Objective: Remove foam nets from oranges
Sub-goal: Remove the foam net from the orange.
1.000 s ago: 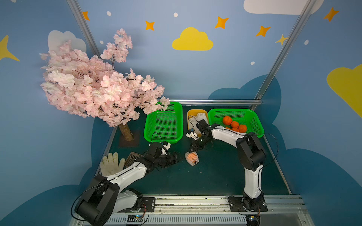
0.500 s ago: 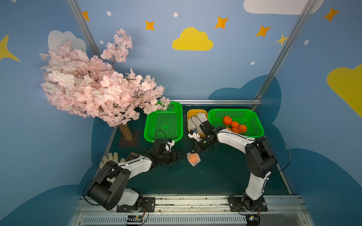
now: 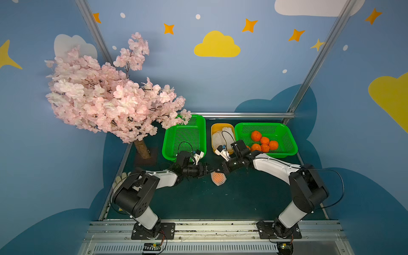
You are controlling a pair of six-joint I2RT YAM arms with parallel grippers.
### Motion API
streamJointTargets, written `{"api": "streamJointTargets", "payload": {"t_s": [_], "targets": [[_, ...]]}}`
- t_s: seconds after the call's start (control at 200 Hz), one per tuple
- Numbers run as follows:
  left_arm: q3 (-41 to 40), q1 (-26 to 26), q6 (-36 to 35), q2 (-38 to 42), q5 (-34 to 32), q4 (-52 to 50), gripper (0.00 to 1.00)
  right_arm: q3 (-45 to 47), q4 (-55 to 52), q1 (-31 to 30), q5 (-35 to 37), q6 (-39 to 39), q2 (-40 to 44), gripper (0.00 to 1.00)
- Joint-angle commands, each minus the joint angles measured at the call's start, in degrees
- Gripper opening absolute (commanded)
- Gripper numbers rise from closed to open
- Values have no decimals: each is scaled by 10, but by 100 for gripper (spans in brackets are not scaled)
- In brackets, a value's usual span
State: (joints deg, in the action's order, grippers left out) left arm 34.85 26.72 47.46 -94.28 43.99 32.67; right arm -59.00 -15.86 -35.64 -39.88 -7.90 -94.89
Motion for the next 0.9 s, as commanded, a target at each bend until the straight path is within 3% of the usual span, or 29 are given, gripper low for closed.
{"api": "streamJointTargets", "payload": {"t_s": [0.0, 0.24, 0.481, 0.701, 0.891], "targets": [[15, -3, -30, -37, 45, 43, 83, 13, 47, 2, -24, 2, 27, 0], [26, -9, 28, -85, 37, 77, 72, 29, 59, 5, -29, 9, 38, 0], [44, -4, 3, -85, 52, 24, 64, 30, 63, 12, -32, 8, 39, 0], [47, -3, 6, -104, 48, 6, 49, 28, 76, 17, -43, 1, 35, 0], [51, -15, 31, -91, 18, -12, 61, 25, 73, 20, -45, 1, 30, 0]]}}
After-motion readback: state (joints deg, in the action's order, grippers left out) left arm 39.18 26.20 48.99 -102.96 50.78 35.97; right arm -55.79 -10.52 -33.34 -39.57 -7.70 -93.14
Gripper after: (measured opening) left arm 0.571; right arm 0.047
